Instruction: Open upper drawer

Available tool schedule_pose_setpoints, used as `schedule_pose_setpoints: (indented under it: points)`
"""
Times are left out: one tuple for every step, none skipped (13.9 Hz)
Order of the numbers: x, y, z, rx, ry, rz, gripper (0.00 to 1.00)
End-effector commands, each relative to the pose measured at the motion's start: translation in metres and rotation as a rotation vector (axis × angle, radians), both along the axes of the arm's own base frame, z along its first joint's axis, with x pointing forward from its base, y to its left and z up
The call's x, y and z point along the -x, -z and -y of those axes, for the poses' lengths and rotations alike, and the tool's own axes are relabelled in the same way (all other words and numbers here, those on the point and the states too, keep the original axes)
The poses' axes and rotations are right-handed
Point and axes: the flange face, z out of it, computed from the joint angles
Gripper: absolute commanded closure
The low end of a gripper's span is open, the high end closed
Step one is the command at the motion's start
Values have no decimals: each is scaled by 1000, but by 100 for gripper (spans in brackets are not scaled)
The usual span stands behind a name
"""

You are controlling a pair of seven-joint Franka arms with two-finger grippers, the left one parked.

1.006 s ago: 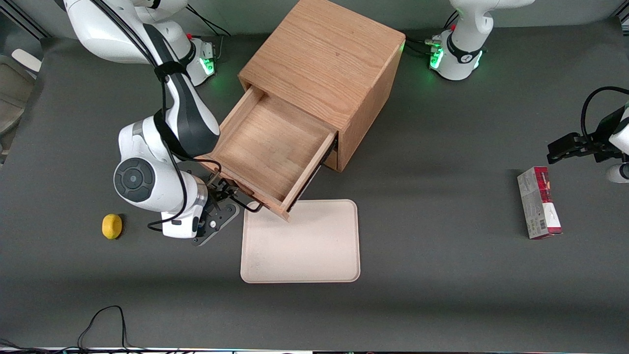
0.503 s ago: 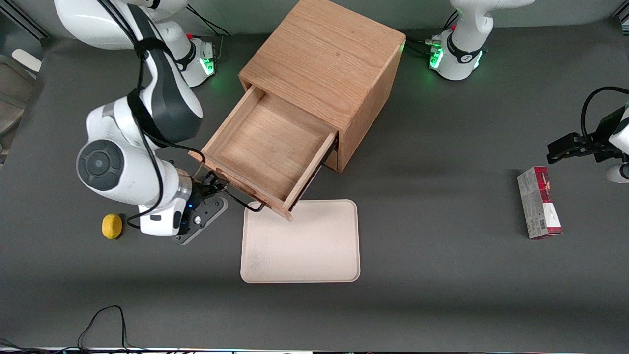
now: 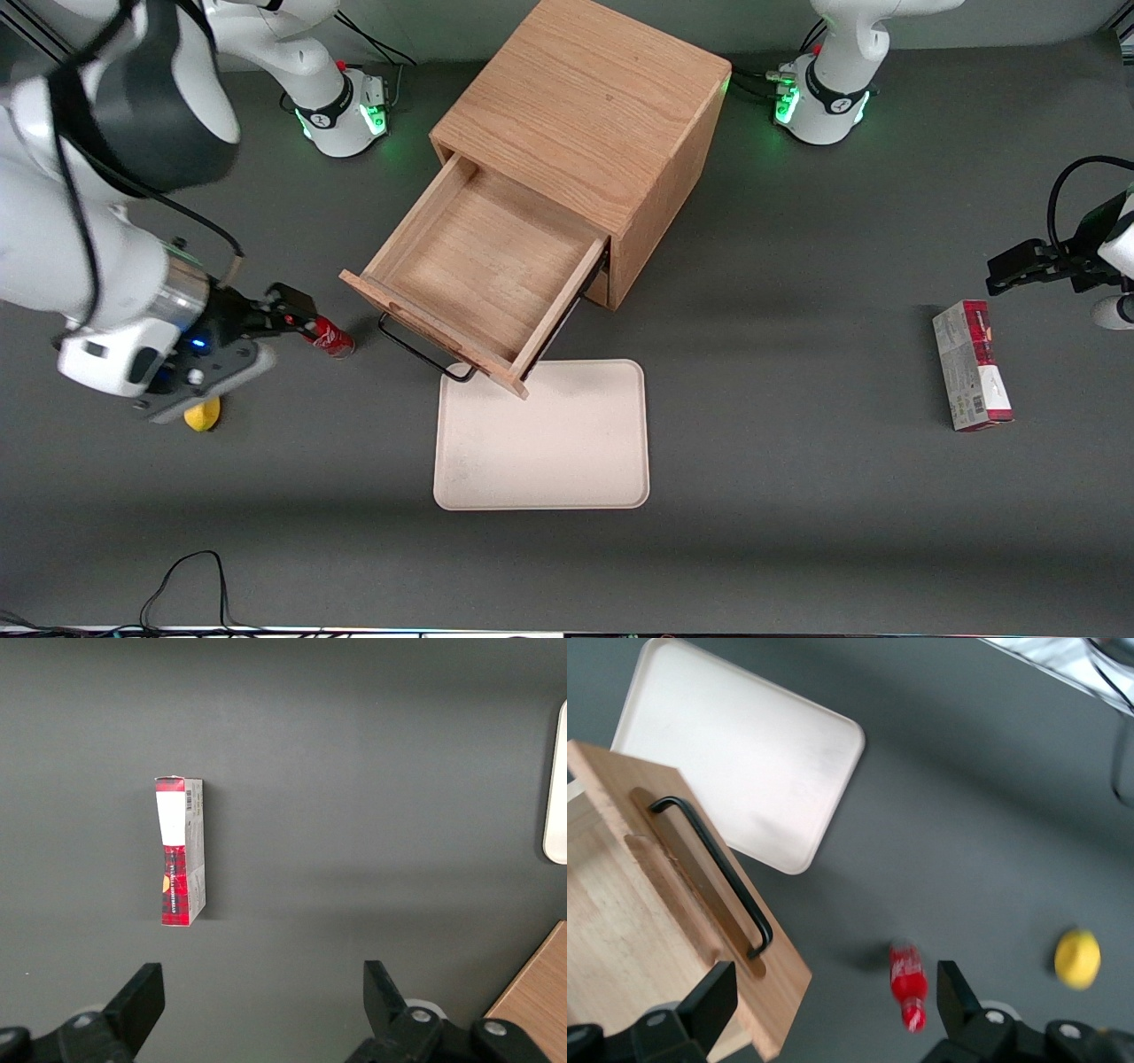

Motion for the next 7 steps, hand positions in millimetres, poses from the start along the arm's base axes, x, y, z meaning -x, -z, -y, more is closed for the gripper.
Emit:
schedule_pose_setpoints:
  points:
    - [17,-17,30,42,154,-38,0]
    - [18,-21,44,51,181,-41,0]
    - [18,-25,59,56,205,-37,0]
    - [21,-29,72,53,224,-33,0]
    - [26,-32,91,41,250,-28,0]
    - [30,-33,110,26,277,-16,0]
    - [34,-31,122,9,293,1,0]
